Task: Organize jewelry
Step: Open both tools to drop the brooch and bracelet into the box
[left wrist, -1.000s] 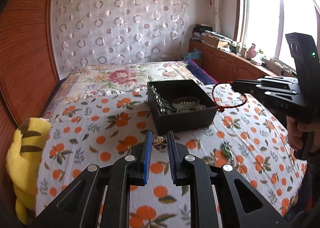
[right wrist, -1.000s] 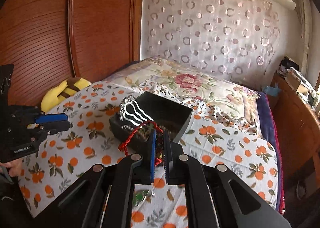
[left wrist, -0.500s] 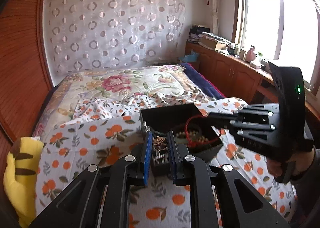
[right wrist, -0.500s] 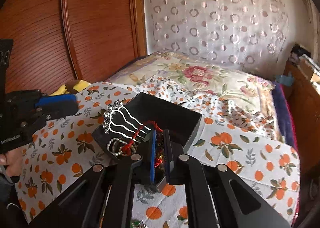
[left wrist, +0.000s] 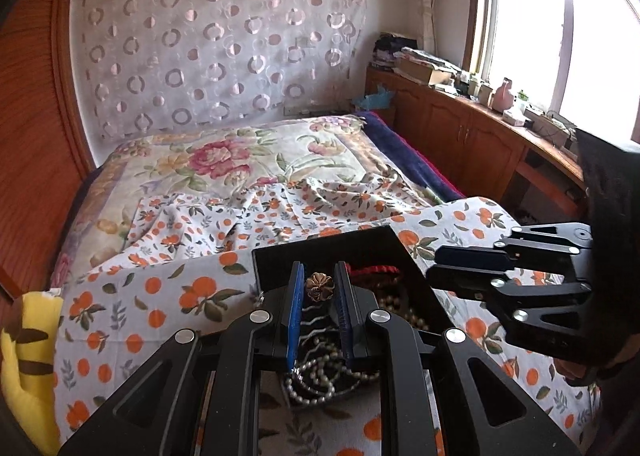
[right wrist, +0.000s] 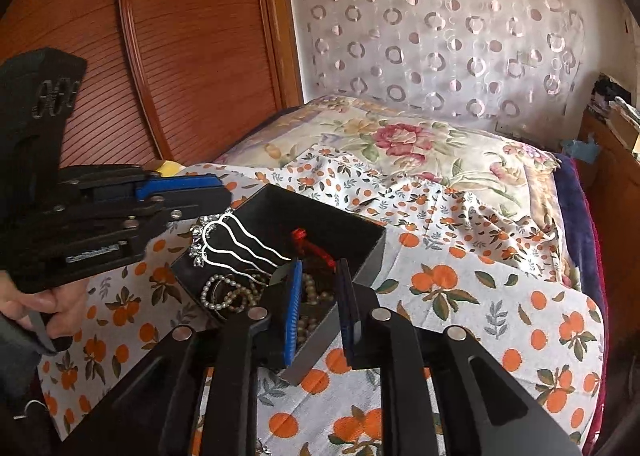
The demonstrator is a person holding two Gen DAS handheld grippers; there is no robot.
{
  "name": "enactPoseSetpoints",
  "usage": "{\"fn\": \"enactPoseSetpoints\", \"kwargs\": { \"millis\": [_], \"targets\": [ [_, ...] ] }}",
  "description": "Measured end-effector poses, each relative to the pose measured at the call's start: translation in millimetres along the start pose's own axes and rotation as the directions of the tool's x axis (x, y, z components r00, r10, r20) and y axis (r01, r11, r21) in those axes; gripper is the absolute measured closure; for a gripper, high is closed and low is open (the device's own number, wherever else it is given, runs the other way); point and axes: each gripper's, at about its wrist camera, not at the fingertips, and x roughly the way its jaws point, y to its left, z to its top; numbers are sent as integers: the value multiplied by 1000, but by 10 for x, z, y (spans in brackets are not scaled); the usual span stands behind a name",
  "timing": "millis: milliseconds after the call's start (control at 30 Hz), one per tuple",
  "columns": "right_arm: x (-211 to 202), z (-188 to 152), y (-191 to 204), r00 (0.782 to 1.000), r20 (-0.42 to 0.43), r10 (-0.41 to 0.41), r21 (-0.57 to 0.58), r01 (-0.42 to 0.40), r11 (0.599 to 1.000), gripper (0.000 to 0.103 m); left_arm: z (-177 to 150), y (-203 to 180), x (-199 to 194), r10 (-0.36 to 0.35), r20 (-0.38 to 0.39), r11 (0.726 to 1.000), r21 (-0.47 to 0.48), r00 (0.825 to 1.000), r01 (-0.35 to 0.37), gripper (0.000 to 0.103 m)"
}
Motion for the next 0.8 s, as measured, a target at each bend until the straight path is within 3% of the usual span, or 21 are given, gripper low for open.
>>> {"fn": "enactPoseSetpoints", "kwargs": {
  "millis": [200,300,600,700,800],
  "targets": [
    [-62,-78,-78,999,-2,-34,20,34,999,84,19,-39,128,13,-20,1000,25,1000,-12,86],
    [-100,-115,-65,999,-3,-47,25,47,999,84,-13,-31,66,16,-11,1000,25,1000,-15,66],
    [-391,-366,155,997,9,-72,37,72,997,84,-167,-16,-305,14,27,1000,24,1000,-15,64],
    [-479,-492,225,997,0,-78,38,78,996,84,-267,-66,-401,9,36,999,30,999,-10,56],
    [-532,-681,307,996,-20,-87,46,88,995,84,-411,-107,-497,-1,36,999,35,999,0,54]
  ]
}}
